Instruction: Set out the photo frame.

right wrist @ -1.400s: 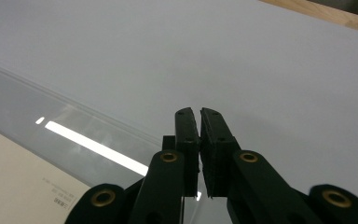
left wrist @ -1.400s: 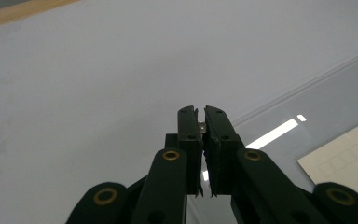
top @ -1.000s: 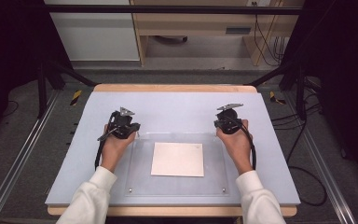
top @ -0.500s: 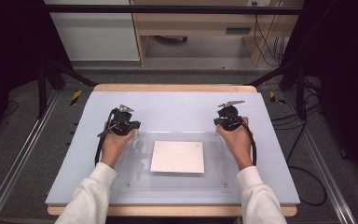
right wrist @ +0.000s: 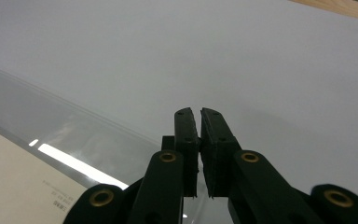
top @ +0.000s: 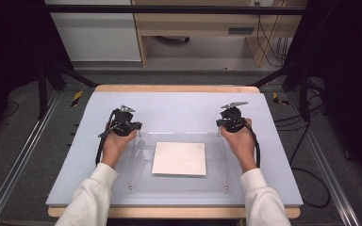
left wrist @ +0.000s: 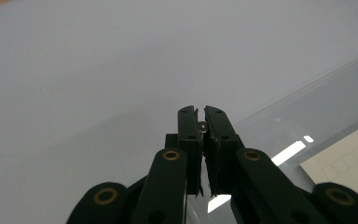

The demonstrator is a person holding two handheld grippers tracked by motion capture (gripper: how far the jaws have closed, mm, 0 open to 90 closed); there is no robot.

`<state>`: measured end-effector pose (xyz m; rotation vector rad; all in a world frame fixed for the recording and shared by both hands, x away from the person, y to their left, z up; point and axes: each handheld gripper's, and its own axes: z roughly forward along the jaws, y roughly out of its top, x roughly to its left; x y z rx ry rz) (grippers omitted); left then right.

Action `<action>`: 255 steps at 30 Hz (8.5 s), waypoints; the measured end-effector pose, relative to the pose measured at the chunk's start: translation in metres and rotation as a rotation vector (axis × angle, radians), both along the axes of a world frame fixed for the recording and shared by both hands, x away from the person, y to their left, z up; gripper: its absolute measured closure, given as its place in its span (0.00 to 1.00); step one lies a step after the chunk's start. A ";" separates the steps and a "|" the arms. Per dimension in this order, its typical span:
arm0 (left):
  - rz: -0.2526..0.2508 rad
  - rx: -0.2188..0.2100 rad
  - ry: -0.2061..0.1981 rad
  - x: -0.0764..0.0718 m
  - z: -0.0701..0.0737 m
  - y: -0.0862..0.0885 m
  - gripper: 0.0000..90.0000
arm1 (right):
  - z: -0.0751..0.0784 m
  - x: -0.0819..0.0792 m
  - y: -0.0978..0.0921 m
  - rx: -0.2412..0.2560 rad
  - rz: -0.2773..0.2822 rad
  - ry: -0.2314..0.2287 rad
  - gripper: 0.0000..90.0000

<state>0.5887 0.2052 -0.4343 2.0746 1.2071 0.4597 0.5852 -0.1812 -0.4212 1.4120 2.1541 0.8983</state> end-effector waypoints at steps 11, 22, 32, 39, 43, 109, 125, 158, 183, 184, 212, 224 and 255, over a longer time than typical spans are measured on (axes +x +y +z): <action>-0.001 0.000 0.003 0.001 0.000 0.000 0.95 | 0.003 -0.004 0.000 -0.017 0.003 -0.029 0.87; -0.006 0.002 0.017 0.003 0.000 0.000 0.94 | 0.024 -0.062 -0.019 -0.010 0.045 -0.159 0.62; -0.011 0.006 0.033 0.006 0.001 0.001 0.94 | 0.000 -0.154 -0.048 -0.076 0.131 -0.224 0.51; -0.010 0.013 0.043 0.008 0.001 0.000 0.94 | -0.022 -0.199 -0.063 -0.095 0.176 -0.210 0.46; -0.007 0.011 0.053 0.009 0.002 -0.001 0.94 | -0.034 -0.213 -0.063 -0.156 0.221 -0.194 0.43; -0.013 0.007 0.076 0.016 -0.003 -0.001 0.94 | -0.047 -0.223 -0.015 -0.313 0.407 -0.275 0.37; -0.025 -0.008 0.092 0.019 -0.003 0.001 0.94 | -0.050 -0.223 -0.010 -0.316 0.465 -0.368 0.53; -0.022 0.011 -0.008 0.017 -0.003 0.002 0.89 | -0.022 -0.231 0.001 -0.374 0.475 -0.410 0.66; -0.396 0.013 -0.319 -0.125 0.080 -0.002 0.45 | 0.023 -0.213 0.002 -0.316 0.451 -0.308 0.67; -0.417 0.013 -0.319 -0.130 0.082 -0.003 0.43 | 0.026 -0.211 0.001 -0.313 0.450 -0.302 0.67; -0.600 0.161 -0.335 -0.170 0.083 -0.002 0.49 | 0.062 -0.185 -0.003 -0.243 0.437 -0.239 0.67; -0.607 0.215 -0.344 -0.168 0.077 0.001 0.57 | 0.066 -0.182 -0.004 -0.234 0.434 -0.227 0.67; -0.605 0.239 -0.368 -0.163 0.072 -0.006 0.72 | 0.071 -0.177 -0.005 -0.218 0.434 -0.209 0.66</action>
